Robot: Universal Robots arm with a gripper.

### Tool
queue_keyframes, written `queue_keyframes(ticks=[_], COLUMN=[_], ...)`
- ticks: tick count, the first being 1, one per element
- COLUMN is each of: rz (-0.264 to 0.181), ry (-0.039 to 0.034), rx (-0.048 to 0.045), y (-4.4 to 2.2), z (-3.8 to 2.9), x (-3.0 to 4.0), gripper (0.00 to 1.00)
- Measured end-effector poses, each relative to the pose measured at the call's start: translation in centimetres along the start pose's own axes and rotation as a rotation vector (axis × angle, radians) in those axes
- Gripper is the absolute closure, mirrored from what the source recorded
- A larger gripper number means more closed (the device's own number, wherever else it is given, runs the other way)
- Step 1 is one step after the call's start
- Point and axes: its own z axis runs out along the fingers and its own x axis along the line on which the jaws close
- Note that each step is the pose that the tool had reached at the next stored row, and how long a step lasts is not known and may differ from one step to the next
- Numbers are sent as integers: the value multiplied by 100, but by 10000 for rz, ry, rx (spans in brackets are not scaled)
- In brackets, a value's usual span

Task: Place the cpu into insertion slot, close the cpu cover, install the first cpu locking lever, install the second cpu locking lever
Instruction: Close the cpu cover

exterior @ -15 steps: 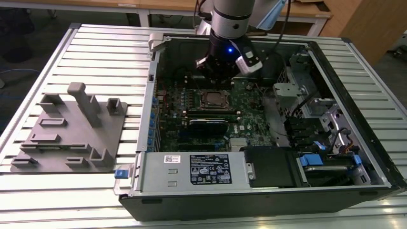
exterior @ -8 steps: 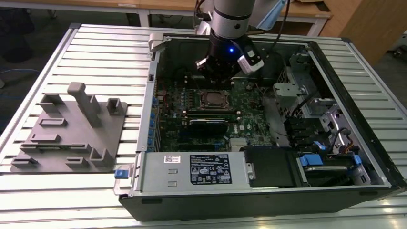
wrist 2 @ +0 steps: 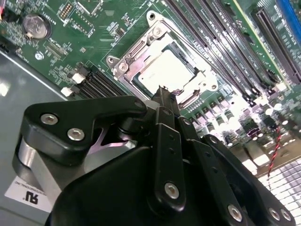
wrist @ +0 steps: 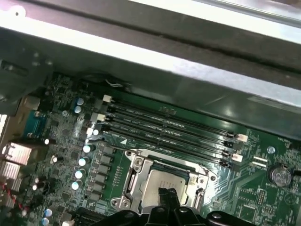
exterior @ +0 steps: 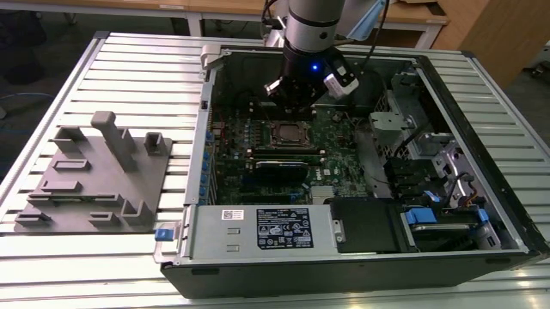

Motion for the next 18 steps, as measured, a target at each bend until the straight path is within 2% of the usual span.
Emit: queue_keyframes(ticks=[18], rz=[-1932], ry=[74], rx=[16], y=[0], z=[0], x=[0], gripper=[90])
